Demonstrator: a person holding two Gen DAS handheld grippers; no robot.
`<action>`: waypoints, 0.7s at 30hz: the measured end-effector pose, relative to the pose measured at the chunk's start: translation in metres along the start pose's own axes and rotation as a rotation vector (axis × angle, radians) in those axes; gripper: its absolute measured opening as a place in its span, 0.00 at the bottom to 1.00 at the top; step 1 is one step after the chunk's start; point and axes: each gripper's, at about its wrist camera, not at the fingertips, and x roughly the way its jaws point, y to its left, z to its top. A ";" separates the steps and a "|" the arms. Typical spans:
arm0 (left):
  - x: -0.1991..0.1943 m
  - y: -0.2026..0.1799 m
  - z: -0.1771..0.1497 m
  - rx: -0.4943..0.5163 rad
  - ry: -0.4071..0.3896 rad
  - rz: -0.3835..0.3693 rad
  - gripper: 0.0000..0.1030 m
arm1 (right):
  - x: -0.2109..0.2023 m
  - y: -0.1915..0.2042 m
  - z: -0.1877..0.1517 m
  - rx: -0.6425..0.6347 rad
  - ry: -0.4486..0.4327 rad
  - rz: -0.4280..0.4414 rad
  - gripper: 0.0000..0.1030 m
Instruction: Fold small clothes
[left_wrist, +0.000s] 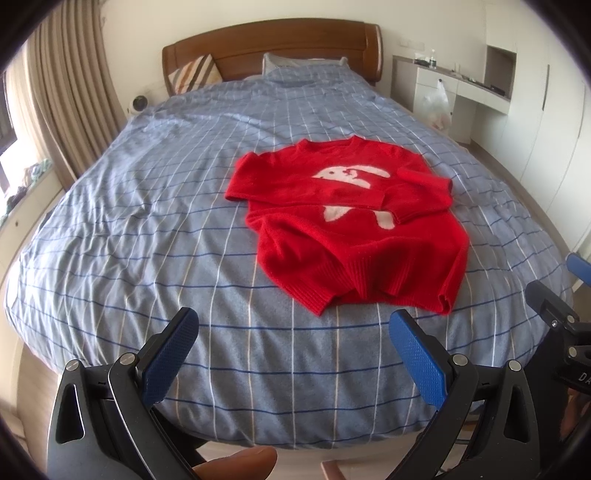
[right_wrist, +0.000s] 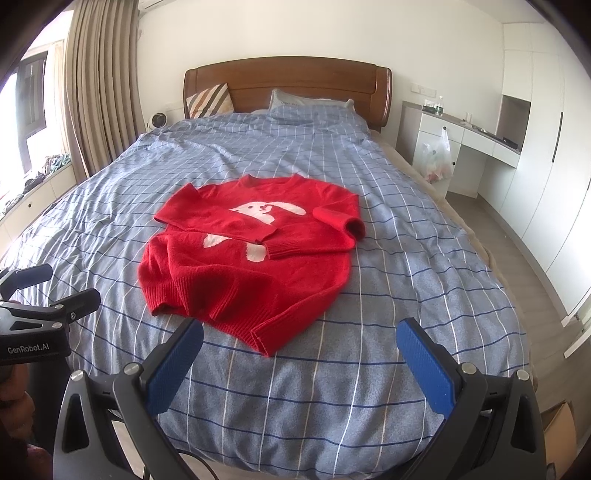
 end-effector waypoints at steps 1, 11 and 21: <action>0.000 0.000 0.000 0.000 0.001 0.000 1.00 | 0.000 0.000 0.000 0.000 0.000 0.001 1.00; 0.003 0.002 0.000 0.000 0.014 0.000 1.00 | 0.001 0.001 -0.001 0.000 0.003 0.002 1.00; 0.006 0.002 -0.003 0.009 0.020 0.000 1.00 | 0.002 0.002 -0.003 -0.006 0.004 0.006 1.00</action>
